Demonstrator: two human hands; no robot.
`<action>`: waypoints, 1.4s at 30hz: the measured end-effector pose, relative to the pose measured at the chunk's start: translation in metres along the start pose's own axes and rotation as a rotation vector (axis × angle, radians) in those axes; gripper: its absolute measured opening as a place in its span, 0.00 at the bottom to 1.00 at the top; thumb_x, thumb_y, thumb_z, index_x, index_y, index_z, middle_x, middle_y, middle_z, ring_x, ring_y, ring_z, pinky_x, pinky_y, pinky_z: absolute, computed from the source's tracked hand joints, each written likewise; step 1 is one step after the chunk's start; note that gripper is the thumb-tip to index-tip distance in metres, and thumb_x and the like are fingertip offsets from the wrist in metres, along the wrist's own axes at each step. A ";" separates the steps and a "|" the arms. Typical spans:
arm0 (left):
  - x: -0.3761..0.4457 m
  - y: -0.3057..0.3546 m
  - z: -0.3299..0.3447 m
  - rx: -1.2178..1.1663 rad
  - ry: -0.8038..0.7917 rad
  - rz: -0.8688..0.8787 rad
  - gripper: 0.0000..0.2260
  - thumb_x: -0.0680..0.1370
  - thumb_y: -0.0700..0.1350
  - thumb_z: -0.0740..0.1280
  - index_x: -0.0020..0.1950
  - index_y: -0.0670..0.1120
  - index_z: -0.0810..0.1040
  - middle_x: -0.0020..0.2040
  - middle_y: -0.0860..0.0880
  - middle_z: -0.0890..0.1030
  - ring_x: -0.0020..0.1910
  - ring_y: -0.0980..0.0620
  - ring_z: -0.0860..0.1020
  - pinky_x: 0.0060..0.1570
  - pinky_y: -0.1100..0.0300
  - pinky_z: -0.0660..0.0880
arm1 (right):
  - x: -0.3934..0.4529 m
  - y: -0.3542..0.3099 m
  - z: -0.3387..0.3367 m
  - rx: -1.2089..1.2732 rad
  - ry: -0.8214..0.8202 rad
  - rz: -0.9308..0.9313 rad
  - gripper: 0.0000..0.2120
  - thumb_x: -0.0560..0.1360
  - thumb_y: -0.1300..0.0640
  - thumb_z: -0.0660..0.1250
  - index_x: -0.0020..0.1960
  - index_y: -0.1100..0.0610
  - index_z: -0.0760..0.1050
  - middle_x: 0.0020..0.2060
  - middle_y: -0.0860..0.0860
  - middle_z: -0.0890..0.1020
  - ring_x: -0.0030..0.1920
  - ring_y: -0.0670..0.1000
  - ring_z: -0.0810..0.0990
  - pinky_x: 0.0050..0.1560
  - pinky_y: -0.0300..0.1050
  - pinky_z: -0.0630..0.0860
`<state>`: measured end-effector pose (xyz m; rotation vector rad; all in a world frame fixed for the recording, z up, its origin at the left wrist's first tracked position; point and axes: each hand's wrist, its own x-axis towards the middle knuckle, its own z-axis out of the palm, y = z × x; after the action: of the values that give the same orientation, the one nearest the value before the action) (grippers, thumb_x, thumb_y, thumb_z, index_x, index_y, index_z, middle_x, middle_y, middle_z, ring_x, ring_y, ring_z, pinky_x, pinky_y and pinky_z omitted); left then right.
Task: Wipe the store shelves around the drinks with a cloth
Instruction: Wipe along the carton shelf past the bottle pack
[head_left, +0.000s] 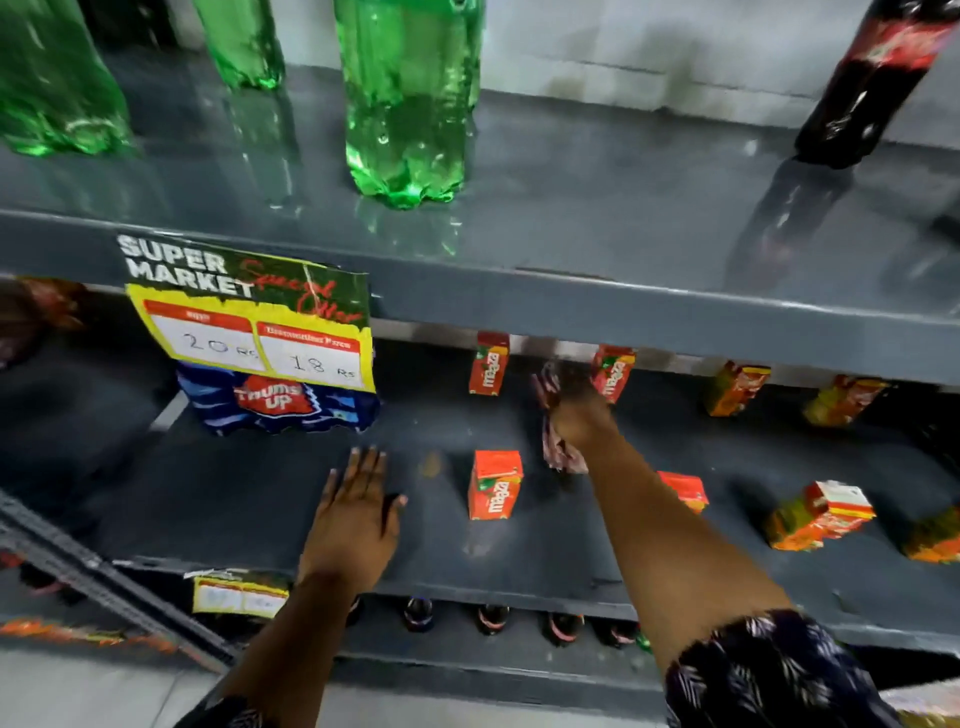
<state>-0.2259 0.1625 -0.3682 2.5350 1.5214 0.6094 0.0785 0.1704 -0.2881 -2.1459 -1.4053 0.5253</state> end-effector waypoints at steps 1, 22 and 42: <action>0.001 0.000 0.000 -0.002 -0.007 0.000 0.32 0.76 0.58 0.46 0.73 0.40 0.60 0.74 0.44 0.61 0.73 0.52 0.51 0.72 0.52 0.47 | 0.008 0.006 0.008 -0.162 -0.029 -0.014 0.22 0.79 0.55 0.53 0.70 0.65 0.62 0.70 0.60 0.67 0.68 0.61 0.65 0.65 0.31 0.64; -0.002 -0.001 0.001 -0.007 -0.072 0.002 0.31 0.77 0.58 0.46 0.74 0.40 0.58 0.75 0.44 0.59 0.75 0.49 0.51 0.72 0.52 0.44 | -0.172 0.026 0.052 -0.193 0.145 -0.045 0.29 0.71 0.54 0.51 0.73 0.50 0.61 0.73 0.52 0.64 0.75 0.53 0.56 0.73 0.51 0.58; -0.009 -0.070 -0.042 0.017 -0.048 -0.034 0.28 0.79 0.57 0.55 0.74 0.42 0.59 0.75 0.44 0.59 0.75 0.48 0.51 0.72 0.50 0.45 | -0.247 -0.149 0.040 -0.263 0.029 -0.068 0.23 0.74 0.55 0.62 0.67 0.43 0.64 0.52 0.53 0.81 0.51 0.58 0.80 0.48 0.51 0.77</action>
<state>-0.3043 0.1844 -0.3541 2.5113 1.5565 0.5292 -0.1477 0.0006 -0.2192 -2.2866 -1.6004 0.2955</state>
